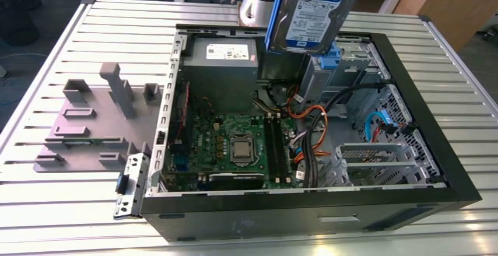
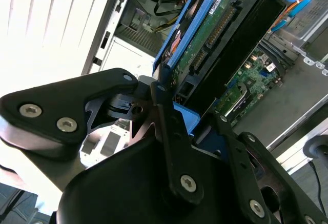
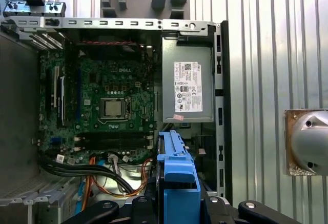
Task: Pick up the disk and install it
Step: 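Insert the disk into the insertion slot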
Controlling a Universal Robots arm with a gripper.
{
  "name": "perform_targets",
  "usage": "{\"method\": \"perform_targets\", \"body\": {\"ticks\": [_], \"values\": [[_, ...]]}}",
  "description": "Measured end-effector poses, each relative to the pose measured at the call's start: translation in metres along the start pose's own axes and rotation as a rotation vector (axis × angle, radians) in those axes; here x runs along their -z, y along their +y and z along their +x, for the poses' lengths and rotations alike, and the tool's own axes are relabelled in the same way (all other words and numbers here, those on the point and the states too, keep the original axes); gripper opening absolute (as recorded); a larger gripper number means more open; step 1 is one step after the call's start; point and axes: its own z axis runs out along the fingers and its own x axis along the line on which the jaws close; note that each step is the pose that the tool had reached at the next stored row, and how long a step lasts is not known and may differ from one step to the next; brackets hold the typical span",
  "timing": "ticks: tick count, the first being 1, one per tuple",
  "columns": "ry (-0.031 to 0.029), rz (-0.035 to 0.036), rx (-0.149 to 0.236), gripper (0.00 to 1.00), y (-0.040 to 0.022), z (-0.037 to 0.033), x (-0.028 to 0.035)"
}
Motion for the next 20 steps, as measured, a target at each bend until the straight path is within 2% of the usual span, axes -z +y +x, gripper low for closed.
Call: {"method": "perform_targets", "body": {"ticks": [20], "values": [[0.0,0.0,0.0,0.37,-0.0025,0.0035,0.0004]]}}
